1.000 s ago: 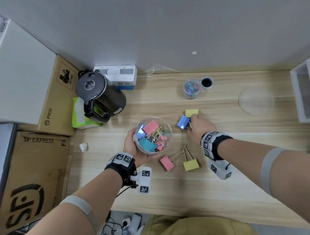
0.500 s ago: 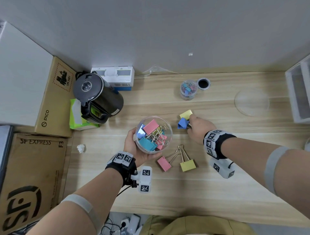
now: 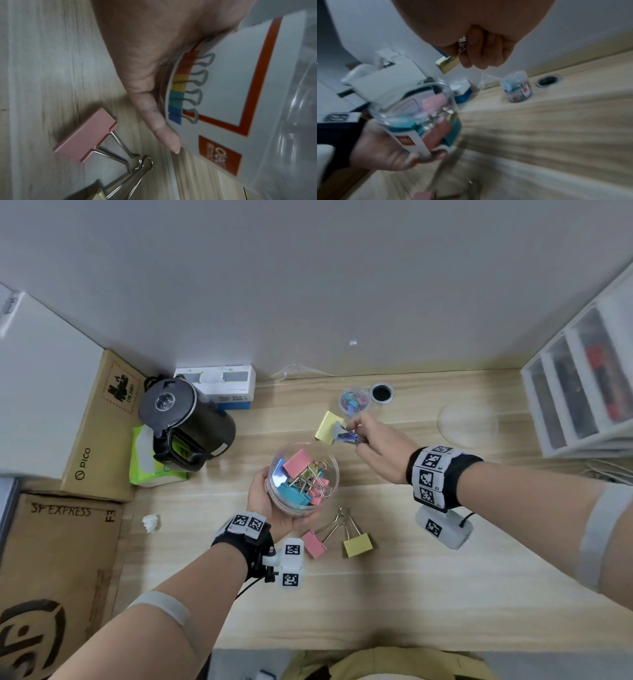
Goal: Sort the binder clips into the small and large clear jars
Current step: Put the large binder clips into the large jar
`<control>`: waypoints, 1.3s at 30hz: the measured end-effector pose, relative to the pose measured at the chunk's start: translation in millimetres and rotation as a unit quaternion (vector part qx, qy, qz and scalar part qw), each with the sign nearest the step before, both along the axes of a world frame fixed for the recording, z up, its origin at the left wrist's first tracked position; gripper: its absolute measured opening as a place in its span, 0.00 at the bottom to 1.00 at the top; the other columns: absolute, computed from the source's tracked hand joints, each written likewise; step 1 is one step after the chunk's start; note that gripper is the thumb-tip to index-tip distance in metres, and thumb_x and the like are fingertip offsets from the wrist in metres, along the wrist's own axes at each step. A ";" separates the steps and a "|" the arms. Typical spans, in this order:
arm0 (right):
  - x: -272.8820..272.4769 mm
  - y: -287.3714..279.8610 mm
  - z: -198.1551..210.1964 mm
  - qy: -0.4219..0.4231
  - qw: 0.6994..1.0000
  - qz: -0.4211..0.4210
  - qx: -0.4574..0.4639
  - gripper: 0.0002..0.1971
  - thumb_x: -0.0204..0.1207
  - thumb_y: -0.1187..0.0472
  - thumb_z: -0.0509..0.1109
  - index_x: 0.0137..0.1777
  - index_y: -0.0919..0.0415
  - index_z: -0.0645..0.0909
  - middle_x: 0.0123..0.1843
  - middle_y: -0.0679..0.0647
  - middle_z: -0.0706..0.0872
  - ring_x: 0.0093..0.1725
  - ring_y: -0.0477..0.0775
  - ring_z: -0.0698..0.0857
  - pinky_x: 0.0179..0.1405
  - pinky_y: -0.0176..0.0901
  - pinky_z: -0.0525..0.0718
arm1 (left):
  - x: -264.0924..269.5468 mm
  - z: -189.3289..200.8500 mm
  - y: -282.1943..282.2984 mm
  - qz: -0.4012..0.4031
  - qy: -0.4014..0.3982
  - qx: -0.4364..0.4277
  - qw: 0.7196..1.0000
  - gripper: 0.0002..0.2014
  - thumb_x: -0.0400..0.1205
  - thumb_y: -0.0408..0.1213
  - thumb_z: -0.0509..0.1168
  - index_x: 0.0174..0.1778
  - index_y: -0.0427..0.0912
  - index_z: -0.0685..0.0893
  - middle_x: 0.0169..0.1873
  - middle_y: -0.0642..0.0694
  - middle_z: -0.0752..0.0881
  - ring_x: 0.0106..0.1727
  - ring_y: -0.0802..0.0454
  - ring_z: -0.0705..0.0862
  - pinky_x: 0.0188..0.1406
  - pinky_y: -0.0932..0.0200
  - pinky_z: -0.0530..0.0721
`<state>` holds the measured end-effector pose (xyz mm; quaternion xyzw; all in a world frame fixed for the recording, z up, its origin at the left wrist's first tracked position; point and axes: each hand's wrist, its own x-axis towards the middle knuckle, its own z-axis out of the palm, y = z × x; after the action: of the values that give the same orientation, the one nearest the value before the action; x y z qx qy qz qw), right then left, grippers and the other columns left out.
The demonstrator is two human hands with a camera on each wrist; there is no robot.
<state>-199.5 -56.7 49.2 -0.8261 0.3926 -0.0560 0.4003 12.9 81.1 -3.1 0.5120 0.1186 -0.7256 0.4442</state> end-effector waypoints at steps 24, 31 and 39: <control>24.2 30.6 54.1 0.224 0.907 0.293 -0.203 0.21 0.84 0.53 0.55 0.76 0.45 0.74 0.66 0.53 0.81 0.56 0.61 0.84 0.46 0.48 0.79 | -37.7 6.7 -1.0 -0.039 -0.016 0.015 0.999 0.38 0.79 0.69 0.60 0.78 0.46 0.81 0.72 0.33 0.85 0.71 0.26 0.83 0.55 0.31 0.87; 9.5 37.8 54.1 0.126 0.921 0.265 -0.256 0.17 0.83 0.57 0.56 0.70 0.55 0.74 0.66 0.52 0.78 0.46 0.63 0.84 0.36 0.50 0.73 | -40.8 14.9 2.2 -0.043 -0.004 -0.014 0.999 0.41 0.77 0.69 0.60 0.80 0.44 0.78 0.72 0.32 0.84 0.65 0.26 0.86 0.52 0.37 0.89; -1.4 25.2 63.8 0.122 0.958 0.167 -0.197 0.18 0.72 0.42 0.54 0.46 0.52 0.80 0.28 0.50 0.81 0.33 0.60 0.80 0.34 0.46 0.79 | -45.3 14.9 5.9 -0.057 -0.033 -0.019 0.998 0.37 0.80 0.67 0.56 0.74 0.43 0.83 0.59 0.34 0.91 0.52 0.29 0.92 0.48 0.42 0.89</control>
<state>-200.8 -31.5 113.0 -0.9430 0.2762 0.0367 0.1821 -32.3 87.0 11.8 0.5328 0.0606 -0.7347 0.4156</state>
